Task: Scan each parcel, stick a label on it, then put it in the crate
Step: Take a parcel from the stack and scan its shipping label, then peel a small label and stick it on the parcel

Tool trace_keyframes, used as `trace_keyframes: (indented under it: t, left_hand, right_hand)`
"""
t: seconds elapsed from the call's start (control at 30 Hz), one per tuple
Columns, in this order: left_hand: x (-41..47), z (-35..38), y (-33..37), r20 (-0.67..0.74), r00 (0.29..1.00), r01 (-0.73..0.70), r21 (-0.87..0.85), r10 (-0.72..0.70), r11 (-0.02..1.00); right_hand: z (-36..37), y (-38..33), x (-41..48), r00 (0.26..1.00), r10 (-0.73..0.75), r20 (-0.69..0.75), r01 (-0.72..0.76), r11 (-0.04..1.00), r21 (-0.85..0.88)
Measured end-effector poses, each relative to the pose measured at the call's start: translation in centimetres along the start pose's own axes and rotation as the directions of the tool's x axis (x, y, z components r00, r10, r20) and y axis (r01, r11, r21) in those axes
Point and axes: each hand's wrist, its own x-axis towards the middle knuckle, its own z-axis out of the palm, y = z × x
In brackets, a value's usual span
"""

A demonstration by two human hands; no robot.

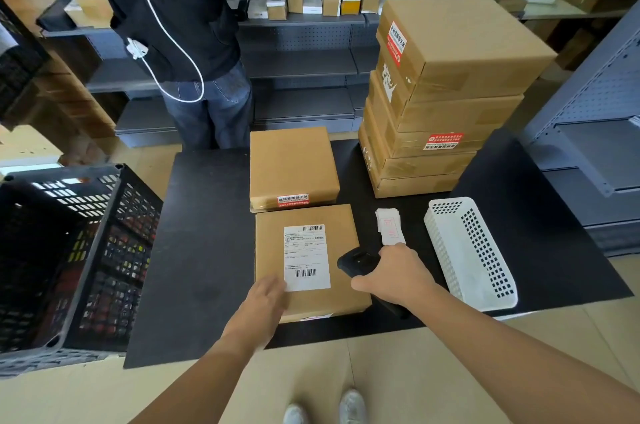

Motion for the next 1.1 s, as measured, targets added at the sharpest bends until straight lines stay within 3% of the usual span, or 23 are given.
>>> trace_keyframes:
  t: [0.2,0.43,0.57,0.67,0.77,1.1]
  left_hand:
    - [-0.2,0.1,0.1,-0.037,0.998,-0.057,0.083,0.06,0.995]
    - [0.2,0.5,-0.4,-0.019,1.0,0.003,-0.02,-0.003,1.0]
    - [-0.3,0.4,-0.3,-0.069,0.998,-0.02,-0.073,0.015,0.997]
    - [0.1,1.5,-1.4,-0.146,0.978,-0.157,-0.05,0.148,0.986]
    - [0.1,2.7,-2.1,-0.133,0.99,-0.067,-0.085,0.056,0.994]
    - [0.0,4.6,-3.5,-0.202,0.978,-0.061,-0.075,0.045,0.995]
  right_hand:
    - [0.3,0.4,0.2,1.0,-0.002,0.027,0.002,1.0,0.014]
    - [0.8,1.5,0.7,0.999,0.021,0.041,-0.022,1.0,0.005]
    - [1.6,3.6,1.9,0.997,0.076,-0.032,-0.075,0.997,0.023]
    - [3.0,6.0,3.8,0.981,0.158,-0.109,-0.154,0.987,0.039]
    - [4.8,7.9,5.9,0.964,0.223,-0.144,-0.216,0.974,0.063]
    - [8.3,8.7,9.5,0.955,0.247,-0.164,-0.248,0.969,0.014]
